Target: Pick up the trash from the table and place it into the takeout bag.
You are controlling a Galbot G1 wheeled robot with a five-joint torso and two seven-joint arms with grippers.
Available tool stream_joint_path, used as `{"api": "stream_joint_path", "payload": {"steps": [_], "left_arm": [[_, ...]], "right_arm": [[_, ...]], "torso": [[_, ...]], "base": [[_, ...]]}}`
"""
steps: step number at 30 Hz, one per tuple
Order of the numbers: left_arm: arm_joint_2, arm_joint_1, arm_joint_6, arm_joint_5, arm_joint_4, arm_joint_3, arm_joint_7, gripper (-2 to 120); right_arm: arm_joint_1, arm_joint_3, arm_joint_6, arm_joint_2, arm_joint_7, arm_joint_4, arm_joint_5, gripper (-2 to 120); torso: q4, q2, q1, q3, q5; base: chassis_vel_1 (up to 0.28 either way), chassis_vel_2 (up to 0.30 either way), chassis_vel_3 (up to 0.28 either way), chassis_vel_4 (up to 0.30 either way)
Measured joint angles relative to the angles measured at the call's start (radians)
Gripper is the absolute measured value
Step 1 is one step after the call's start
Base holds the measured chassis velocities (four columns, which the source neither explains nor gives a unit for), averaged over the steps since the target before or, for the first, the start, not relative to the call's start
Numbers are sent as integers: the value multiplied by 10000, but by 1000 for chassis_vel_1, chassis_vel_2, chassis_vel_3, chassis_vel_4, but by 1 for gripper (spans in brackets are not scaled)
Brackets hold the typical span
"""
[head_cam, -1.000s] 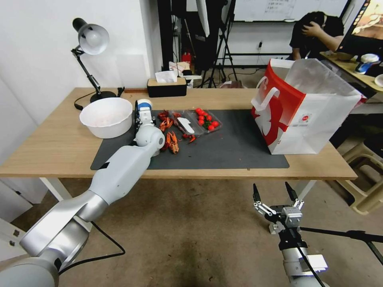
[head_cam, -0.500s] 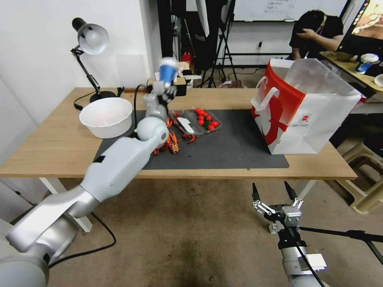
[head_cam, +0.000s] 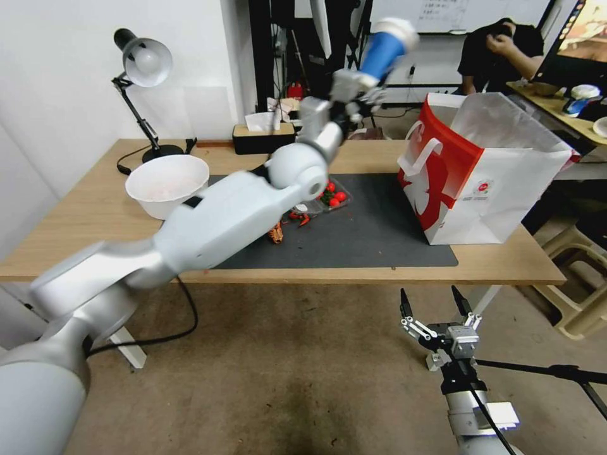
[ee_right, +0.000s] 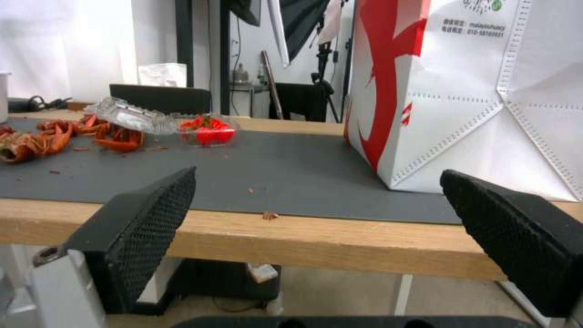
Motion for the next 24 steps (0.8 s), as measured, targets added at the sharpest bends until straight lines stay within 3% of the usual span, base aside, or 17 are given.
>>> {"api": "stream_joint_path", "payload": {"steps": [4, 12, 21, 24], "left_arm": [[-653, -511, -223, 334, 747, 1032, 546, 47], [-1791, -1159, -550, 768, 1852, 2028, 1222, 47], [-2190, -1451, -589, 1275, 2390, 2637, 1419, 47], [-2329, -1487, -621, 1499, 2590, 2857, 1301, 61]], "right_arm": [[-21, 55, 45, 18, -2, -10, 4, 100], [-38, 87, 197, -26, -10, -145, 55, 100], [-35, 127, 231, -35, -15, -154, 130, 100], [-29, 157, 271, -42, -17, -188, 185, 100]], "torso": [[0, 0, 0, 1, 1], [-3, -1, 0, 1, 2], [-1, 0, -1, 1, 0], [1, 0, 0, 1, -1]], "base": [[0, 0, 0, 0], [0, 0, 0, 0], [0, 0, 0, 0], [0, 0, 0, 0]]}}
